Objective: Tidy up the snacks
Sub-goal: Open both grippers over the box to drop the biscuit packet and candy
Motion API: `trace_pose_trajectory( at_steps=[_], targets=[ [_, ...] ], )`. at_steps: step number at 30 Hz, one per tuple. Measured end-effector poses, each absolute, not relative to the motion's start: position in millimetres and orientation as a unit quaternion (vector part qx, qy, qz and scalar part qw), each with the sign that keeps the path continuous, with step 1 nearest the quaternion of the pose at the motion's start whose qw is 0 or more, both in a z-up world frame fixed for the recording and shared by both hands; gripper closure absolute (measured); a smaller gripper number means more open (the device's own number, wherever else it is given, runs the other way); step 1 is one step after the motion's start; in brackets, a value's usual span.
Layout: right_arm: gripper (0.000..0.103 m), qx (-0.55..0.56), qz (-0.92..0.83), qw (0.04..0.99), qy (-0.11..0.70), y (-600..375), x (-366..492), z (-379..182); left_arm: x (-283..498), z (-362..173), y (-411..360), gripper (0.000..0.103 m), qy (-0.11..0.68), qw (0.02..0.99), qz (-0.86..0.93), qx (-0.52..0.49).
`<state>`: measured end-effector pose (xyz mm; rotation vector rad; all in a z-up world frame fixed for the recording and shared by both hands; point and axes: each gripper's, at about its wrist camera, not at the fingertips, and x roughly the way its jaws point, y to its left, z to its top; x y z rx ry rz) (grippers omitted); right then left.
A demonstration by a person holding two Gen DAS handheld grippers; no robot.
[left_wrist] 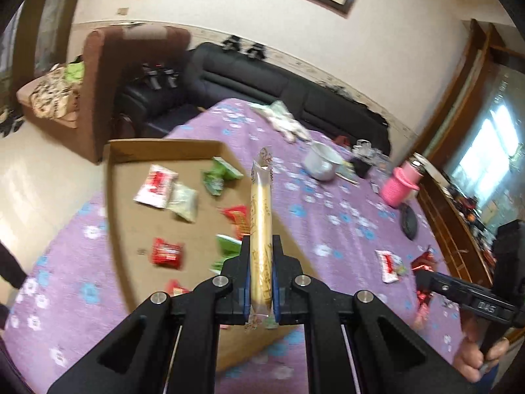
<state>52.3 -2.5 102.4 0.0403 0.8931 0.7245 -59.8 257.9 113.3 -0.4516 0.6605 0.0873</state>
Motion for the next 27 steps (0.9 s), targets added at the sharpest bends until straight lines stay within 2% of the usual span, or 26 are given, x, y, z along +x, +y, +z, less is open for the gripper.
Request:
trace_pose_trajectory(
  at_steps=[16,27],
  targets=[
    [0.065,-0.018,0.362,0.816,0.451,155,98,105,-50,71,304,0.094,0.350,0.902,0.085,-0.239],
    [0.065,-0.033,0.351,0.793,0.497,210,120,60,-50,54,315,0.094,0.368,0.895,0.106,-0.229]
  ],
)
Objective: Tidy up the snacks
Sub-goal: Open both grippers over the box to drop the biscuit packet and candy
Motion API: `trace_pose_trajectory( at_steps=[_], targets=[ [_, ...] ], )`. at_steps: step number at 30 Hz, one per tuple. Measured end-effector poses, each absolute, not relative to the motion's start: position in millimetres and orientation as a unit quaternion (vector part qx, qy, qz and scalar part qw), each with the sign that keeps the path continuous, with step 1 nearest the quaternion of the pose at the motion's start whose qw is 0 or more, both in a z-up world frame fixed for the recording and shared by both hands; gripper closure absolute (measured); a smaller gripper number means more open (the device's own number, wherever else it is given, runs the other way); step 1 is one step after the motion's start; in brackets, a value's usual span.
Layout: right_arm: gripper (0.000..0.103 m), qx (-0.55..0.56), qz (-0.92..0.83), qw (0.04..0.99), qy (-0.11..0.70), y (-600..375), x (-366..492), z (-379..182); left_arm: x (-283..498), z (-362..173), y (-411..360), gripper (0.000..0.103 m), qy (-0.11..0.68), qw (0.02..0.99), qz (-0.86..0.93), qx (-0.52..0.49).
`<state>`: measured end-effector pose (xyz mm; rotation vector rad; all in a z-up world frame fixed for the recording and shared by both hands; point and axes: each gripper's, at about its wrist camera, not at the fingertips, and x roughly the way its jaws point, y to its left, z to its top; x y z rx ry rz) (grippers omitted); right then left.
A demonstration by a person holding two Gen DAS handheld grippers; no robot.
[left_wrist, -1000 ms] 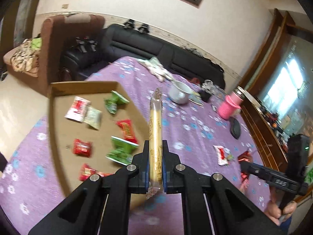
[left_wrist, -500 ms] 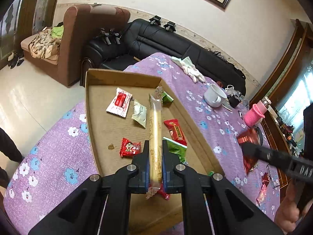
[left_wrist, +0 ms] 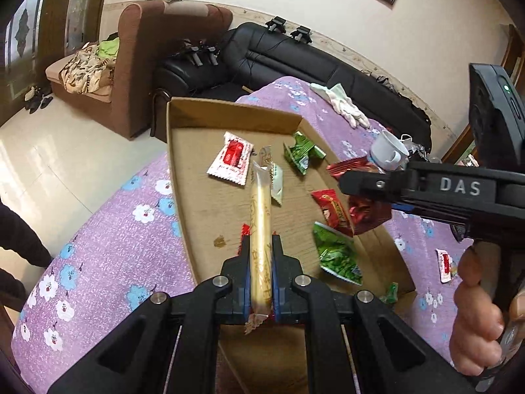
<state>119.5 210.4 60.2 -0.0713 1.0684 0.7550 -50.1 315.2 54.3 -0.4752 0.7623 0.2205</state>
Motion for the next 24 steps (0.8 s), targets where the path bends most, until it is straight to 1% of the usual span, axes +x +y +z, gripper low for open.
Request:
trace_pose_trajectory(
  at_steps=[10,24],
  targets=[
    [0.065,-0.042,0.349,0.785,0.511,223,120,38,-47,42,311,0.094,0.379,0.891,0.110,-0.224],
    [0.063,-0.028,0.347,0.779,0.522,213,120,18,-48,39,294,0.094,0.381,0.897,0.137,-0.177]
  ],
)
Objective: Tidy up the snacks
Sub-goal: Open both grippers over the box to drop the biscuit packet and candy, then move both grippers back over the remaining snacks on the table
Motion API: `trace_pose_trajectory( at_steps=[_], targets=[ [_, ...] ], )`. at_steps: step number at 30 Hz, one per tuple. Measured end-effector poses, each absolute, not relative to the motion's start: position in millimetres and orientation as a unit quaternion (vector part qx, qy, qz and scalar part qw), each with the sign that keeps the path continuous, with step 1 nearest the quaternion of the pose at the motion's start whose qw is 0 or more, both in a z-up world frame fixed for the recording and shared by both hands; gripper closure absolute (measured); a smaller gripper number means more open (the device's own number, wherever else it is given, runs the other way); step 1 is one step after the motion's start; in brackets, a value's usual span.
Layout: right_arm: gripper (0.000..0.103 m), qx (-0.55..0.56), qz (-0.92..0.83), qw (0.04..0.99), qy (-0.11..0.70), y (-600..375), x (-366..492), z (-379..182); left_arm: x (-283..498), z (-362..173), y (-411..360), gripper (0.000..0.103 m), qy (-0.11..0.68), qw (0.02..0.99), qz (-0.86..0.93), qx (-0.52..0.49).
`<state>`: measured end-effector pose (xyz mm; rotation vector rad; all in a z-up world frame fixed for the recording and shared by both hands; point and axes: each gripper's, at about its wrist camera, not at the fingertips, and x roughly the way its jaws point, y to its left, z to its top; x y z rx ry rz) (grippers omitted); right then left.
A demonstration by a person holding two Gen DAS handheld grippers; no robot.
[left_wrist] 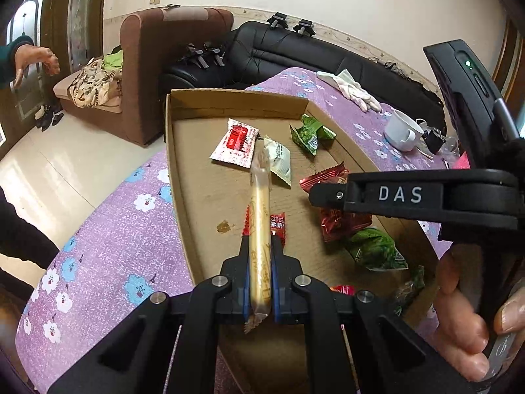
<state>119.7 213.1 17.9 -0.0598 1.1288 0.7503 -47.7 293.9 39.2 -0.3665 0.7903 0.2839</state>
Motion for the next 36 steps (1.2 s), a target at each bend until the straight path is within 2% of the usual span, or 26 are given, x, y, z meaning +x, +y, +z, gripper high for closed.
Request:
trace_pose_trajectory(
  at_steps=[6,12,18,20,22,25,27,29,31,33,36],
  targets=[
    [0.063,-0.012,0.360,0.777,0.516,205,116,27,-49,40,295,0.093,0.382,0.895,0.143,-0.178],
    [0.062,-0.007,0.367,0.780,0.506,192,107,36,-54,45,292,0.070,0.376,0.898,0.145,-0.176],
    [0.061,0.015,0.368,0.782,0.503,167,102,44,-57,54,288,0.066,0.369,0.900,0.148,-0.176],
    [0.060,0.022,0.368,0.783,0.501,156,100,46,-60,58,285,0.060,0.365,0.903,0.149,-0.174],
    [0.060,0.025,0.373,0.782,0.500,142,97,48,-62,63,281,0.059,0.361,0.905,0.147,-0.170],
    [0.060,-0.001,0.383,0.786,0.485,108,92,59,-67,76,272,0.059,0.352,0.915,0.120,-0.153],
    [0.060,-0.013,0.387,0.800,0.459,64,93,80,-73,94,267,0.052,0.344,0.927,0.090,-0.119],
    [0.060,-0.025,0.387,0.814,0.433,20,96,104,-80,112,266,0.037,0.335,0.937,0.046,-0.092],
    [0.057,-0.031,0.366,0.838,0.404,-28,102,130,-90,134,272,0.034,0.320,0.946,0.022,-0.050],
    [0.049,-0.027,0.345,0.856,0.384,-71,106,154,-91,149,282,0.034,0.314,0.949,0.006,-0.022],
    [0.045,-0.039,0.320,0.873,0.367,-130,109,186,-89,171,304,0.034,0.308,0.951,0.002,0.025]
  ],
)
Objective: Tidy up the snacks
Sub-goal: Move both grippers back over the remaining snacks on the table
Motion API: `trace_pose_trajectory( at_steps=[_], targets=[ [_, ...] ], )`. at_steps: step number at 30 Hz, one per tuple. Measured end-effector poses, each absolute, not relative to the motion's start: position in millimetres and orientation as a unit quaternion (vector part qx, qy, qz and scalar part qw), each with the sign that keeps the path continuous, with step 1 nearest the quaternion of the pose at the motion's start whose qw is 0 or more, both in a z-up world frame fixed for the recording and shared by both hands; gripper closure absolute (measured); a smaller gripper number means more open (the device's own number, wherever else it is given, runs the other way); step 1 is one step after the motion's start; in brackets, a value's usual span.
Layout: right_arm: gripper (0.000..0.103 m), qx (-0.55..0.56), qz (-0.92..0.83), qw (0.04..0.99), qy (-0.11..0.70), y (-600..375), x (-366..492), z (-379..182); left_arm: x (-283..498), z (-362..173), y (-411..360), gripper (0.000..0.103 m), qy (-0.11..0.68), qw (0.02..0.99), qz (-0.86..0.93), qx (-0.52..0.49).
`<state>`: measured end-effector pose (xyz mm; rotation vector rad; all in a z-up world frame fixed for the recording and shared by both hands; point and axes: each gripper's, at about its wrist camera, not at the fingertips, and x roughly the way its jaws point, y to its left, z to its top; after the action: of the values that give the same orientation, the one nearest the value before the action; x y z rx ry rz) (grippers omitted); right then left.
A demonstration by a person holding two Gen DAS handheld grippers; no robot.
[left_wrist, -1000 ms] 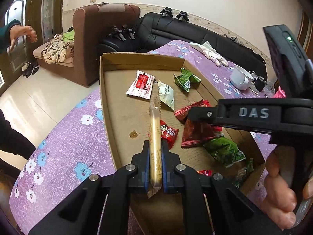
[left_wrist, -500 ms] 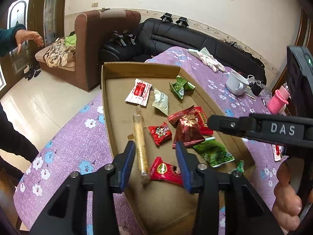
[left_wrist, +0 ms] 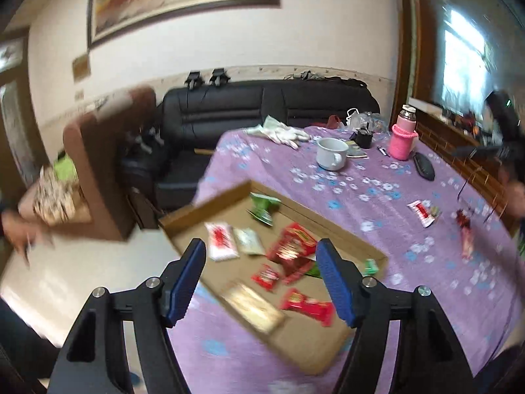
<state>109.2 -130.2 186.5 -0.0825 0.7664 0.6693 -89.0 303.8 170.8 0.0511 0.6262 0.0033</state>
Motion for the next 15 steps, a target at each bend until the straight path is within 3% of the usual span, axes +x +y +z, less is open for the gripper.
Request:
trace_pose_trajectory(
  at_steps=[6,15],
  targets=[
    [0.040,-0.058,0.302,0.883,0.354,-167,104,209,-57,179,314,0.034,0.337,0.937,0.003,0.094],
    [0.039,-0.055,0.270,0.886,0.373,-163,82,153,-38,165,236,0.034,0.333,0.936,-0.081,0.079]
  ],
)
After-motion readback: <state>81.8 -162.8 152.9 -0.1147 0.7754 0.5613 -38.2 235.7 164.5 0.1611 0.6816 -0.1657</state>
